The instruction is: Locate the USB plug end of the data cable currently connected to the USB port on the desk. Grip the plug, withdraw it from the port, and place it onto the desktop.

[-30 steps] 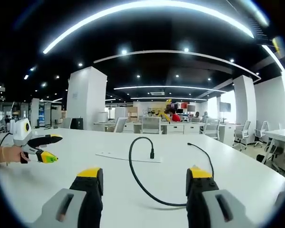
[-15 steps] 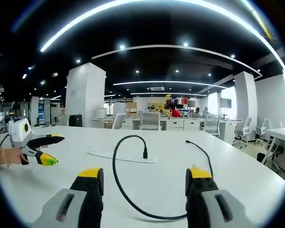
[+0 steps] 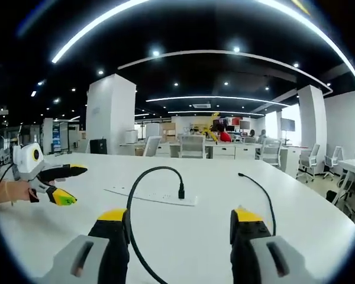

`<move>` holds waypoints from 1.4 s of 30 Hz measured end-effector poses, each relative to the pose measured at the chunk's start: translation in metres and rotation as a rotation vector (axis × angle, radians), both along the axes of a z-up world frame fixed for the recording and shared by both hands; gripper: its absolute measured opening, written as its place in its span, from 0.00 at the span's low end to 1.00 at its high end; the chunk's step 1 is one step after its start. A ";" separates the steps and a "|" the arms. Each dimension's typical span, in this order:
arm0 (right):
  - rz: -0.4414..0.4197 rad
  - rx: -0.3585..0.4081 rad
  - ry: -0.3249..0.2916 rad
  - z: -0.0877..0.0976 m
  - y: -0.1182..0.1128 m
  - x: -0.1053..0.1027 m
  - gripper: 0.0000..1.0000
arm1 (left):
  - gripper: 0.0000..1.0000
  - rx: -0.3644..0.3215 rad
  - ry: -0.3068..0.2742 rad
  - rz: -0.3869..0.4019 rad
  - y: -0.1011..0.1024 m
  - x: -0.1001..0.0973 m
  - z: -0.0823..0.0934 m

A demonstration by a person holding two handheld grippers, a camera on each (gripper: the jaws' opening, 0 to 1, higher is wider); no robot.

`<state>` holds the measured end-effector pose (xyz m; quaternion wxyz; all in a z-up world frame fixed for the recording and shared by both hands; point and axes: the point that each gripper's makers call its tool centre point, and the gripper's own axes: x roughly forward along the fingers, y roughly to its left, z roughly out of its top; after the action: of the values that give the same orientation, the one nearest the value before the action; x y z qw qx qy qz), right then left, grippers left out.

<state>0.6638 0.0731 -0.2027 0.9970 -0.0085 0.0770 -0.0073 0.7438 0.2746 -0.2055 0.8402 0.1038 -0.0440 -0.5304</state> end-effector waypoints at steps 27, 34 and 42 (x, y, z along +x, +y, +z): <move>0.039 0.003 0.076 -0.019 -0.008 0.062 0.67 | 0.69 0.051 0.013 -0.094 -0.065 0.028 -0.015; 0.037 0.021 0.086 -0.024 -0.008 0.075 0.67 | 0.69 0.051 0.019 -0.092 -0.073 0.037 -0.022; 0.045 0.024 0.110 -0.032 -0.008 0.092 0.67 | 0.69 0.044 0.037 -0.093 -0.083 0.049 -0.029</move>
<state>0.7559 0.0656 -0.2346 0.9912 0.0015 0.1314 0.0163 0.7925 0.1916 -0.2348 0.8129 0.1103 -0.0216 -0.5715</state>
